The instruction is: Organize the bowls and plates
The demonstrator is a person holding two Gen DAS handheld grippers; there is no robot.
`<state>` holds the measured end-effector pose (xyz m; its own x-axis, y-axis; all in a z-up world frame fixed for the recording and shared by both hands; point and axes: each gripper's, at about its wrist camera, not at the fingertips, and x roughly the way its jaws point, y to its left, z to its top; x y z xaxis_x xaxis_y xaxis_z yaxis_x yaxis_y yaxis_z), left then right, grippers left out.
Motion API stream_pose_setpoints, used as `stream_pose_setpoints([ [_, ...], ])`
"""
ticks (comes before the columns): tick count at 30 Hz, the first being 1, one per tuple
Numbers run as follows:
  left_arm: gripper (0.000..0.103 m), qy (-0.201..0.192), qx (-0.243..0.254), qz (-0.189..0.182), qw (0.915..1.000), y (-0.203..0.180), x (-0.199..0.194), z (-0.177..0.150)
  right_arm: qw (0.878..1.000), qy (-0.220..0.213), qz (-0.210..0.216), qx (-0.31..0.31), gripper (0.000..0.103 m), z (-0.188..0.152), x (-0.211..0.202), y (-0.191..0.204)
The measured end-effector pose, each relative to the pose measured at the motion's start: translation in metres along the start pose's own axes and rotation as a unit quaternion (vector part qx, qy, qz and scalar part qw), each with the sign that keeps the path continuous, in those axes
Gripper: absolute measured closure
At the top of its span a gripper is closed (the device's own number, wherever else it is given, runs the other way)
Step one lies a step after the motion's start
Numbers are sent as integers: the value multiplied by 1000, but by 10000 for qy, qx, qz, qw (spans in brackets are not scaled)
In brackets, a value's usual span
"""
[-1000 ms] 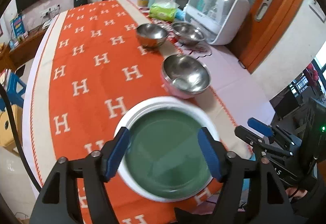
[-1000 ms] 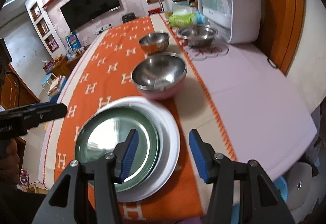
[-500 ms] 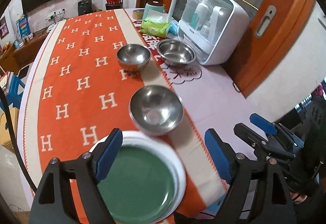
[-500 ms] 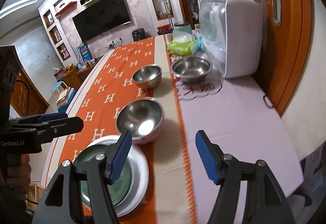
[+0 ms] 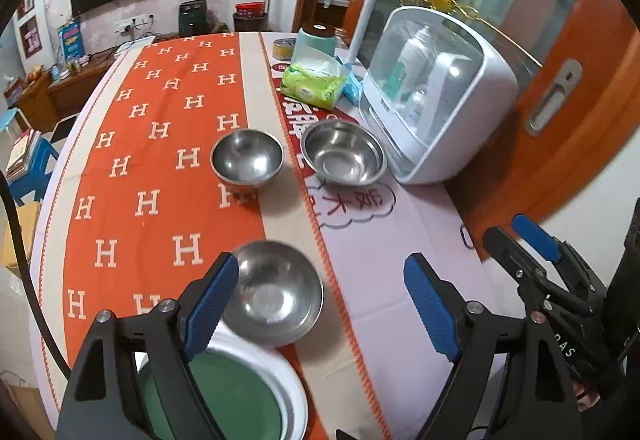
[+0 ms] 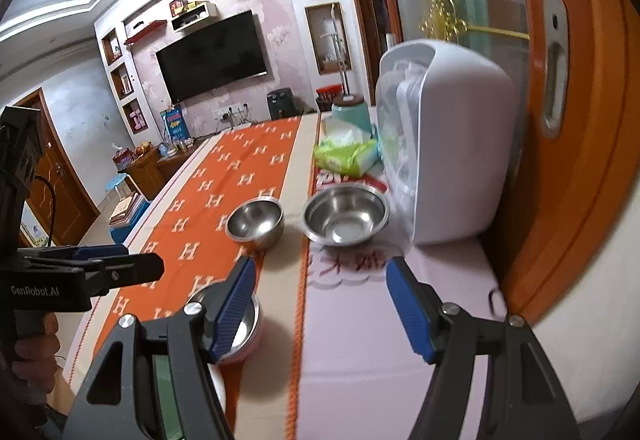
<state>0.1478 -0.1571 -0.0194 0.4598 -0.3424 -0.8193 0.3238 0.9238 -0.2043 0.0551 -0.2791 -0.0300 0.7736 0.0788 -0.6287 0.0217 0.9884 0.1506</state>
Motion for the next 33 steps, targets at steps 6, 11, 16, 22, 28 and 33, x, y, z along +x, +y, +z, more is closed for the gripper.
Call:
stream_pose_setpoints([
  [6, 19, -28, -109, 362, 9993, -14, 16, 28, 9998, -196, 69, -27, 29, 29, 20, -23],
  [11, 19, -71, -289, 588, 9978, -18, 29, 47, 9994, -276, 162, 97, 29, 50, 39, -40],
  [16, 19, -149, -437, 834, 9954, -19, 47, 65, 9995, -228, 195, 66, 26, 61, 61, -49],
  [22, 19, -100, -467, 955, 9943, -17, 78, 81, 9995, -26, 177, -273, 25, 61, 96, -43],
  [28, 19, 187, -527, 961, 9938, -11, 126, 90, 9979, 339, 334, -443, 25, 47, 141, -41],
  [33, 19, 579, -623, 814, 9930, -6, 170, 88, 9972, 538, 397, -343, 25, 31, 173, -44],
])
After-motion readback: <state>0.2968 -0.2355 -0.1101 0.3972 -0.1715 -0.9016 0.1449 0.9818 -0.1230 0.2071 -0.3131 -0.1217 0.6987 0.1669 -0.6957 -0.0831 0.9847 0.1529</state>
